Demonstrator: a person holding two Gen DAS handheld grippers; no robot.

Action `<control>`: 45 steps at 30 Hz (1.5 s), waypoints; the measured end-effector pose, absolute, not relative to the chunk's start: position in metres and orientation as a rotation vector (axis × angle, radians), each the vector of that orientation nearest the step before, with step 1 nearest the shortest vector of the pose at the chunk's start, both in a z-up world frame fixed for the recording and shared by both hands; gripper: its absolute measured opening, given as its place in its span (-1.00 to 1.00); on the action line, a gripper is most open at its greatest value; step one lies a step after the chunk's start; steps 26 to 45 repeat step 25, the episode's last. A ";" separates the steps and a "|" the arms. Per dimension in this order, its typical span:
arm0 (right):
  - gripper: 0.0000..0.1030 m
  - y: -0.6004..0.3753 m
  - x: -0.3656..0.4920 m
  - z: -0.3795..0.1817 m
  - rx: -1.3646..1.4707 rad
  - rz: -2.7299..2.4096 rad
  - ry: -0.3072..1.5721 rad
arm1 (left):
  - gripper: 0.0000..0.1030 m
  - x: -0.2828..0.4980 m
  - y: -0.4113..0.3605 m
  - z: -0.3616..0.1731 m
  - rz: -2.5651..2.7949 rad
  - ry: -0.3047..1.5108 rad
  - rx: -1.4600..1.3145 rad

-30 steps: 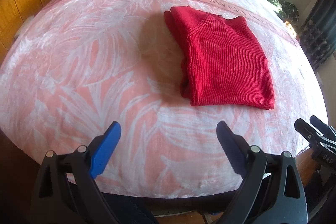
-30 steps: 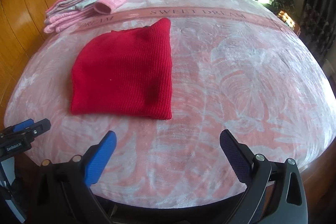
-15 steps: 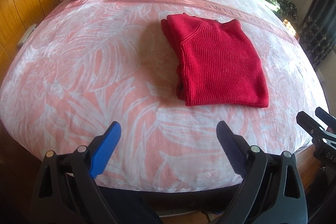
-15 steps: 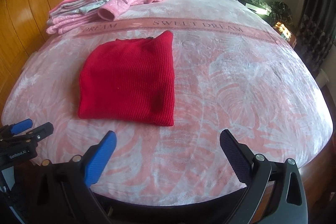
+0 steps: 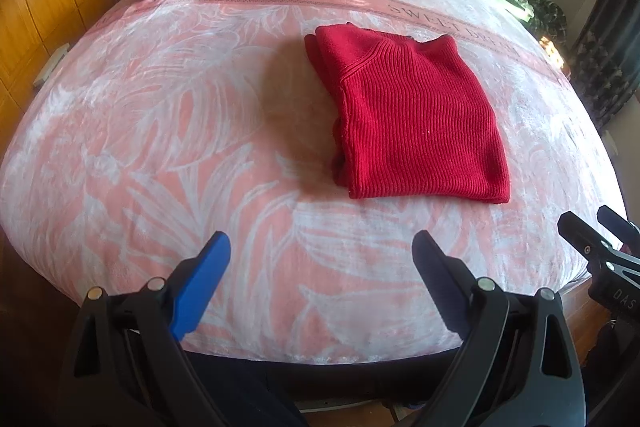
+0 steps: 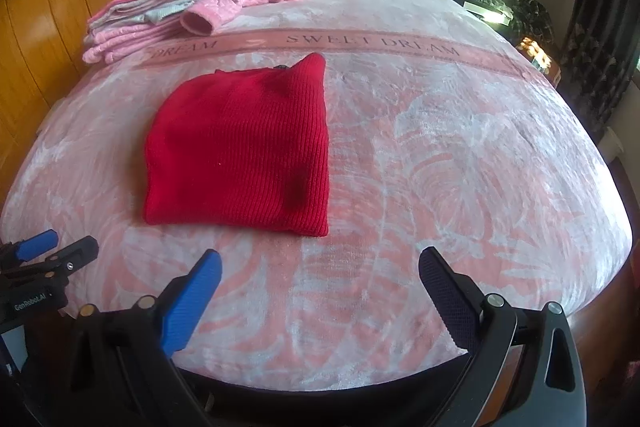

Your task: Fold small clothes

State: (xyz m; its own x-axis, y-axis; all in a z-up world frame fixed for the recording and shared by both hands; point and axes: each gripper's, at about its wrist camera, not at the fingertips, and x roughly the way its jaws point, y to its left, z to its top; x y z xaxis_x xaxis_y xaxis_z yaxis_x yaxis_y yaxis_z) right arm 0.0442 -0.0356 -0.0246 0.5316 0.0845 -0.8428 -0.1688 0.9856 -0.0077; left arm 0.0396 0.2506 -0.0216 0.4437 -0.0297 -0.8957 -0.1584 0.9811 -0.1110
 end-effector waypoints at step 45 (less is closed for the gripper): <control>0.92 -0.050 0.051 -0.029 -0.031 0.108 1.007 | 0.78 0.041 0.248 -0.022 0.081 1.120 -0.192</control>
